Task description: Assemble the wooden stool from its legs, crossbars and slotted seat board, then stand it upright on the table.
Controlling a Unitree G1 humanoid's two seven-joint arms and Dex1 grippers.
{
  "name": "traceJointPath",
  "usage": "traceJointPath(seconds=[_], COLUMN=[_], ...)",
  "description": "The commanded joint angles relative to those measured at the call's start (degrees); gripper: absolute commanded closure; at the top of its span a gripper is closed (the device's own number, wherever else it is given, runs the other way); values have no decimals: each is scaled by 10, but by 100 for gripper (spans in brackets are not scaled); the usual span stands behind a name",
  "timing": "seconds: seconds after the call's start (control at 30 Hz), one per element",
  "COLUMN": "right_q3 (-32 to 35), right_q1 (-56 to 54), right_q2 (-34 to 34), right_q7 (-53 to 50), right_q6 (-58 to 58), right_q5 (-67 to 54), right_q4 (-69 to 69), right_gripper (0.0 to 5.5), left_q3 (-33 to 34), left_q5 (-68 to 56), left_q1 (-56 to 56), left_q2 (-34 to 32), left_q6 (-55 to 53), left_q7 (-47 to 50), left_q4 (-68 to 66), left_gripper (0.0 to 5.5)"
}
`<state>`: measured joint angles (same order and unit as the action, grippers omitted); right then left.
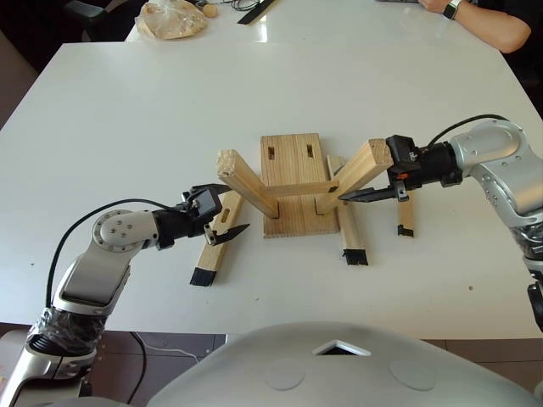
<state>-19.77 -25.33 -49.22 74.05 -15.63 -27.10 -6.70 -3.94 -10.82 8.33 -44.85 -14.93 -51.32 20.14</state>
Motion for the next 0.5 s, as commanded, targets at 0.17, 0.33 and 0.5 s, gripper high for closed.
traceJointPath(seconds=[0.17,0.33,0.5], right_q3=[-12,3,54], right_q1=[26,25,72], right_q2=[8,15,-11], right_q7=[-12,-13,-33], right_q6=[-44,-45,-57], right_q5=[63,78,76], right_q4=[17,20,0], right_gripper=[264,190,175], left_q3=[-19,-17,22], left_q5=[38,37,1], left_q1=[-11,-7,8], left_q2=[10,18,42], left_q6=[22,24,-2], left_q7=[15,20,47], left_q4=[-20,-16,10], left_gripper=[10,10,10])
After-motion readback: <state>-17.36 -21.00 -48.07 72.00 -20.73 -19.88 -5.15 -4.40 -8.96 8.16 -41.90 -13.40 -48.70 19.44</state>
